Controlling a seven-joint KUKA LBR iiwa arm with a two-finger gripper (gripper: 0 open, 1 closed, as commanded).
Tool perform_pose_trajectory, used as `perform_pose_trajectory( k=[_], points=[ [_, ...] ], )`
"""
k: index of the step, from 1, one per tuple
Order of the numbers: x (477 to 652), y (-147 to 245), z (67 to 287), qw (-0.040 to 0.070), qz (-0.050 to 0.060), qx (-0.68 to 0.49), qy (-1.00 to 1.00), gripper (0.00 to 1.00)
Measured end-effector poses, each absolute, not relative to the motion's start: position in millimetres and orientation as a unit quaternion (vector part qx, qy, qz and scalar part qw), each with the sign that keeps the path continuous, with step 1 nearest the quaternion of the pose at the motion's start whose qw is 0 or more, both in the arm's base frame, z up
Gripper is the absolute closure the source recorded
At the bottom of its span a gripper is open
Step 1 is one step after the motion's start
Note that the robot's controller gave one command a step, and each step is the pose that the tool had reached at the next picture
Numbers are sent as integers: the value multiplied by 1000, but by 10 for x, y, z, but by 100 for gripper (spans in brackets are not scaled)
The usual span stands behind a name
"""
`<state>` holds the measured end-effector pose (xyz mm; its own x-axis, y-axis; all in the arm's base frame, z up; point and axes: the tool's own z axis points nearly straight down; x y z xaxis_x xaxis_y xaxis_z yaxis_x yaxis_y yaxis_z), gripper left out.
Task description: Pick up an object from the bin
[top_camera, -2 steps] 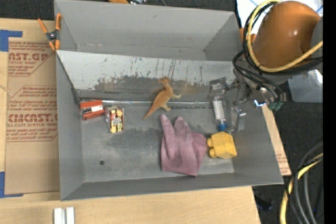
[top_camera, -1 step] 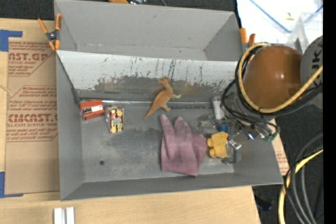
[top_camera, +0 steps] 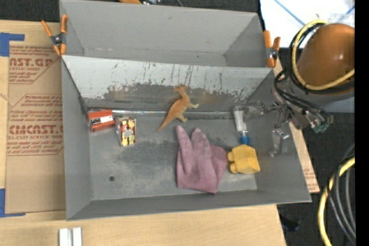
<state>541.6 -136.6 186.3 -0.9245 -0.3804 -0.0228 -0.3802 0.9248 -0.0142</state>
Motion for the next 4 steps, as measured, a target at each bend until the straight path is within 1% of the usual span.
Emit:
perform_pose_trajectory(
  k=[1,2,3,4],
  points=[
    [5051,-957,1175,3,1,-283,959,0],
    [5294,-1274,1171,13,-3,-235,972,100],
    [5294,-1273,1171,13,-3,-235,972,100],
    [5356,-1310,2049,14,-3,-237,971,100]
  ],
)
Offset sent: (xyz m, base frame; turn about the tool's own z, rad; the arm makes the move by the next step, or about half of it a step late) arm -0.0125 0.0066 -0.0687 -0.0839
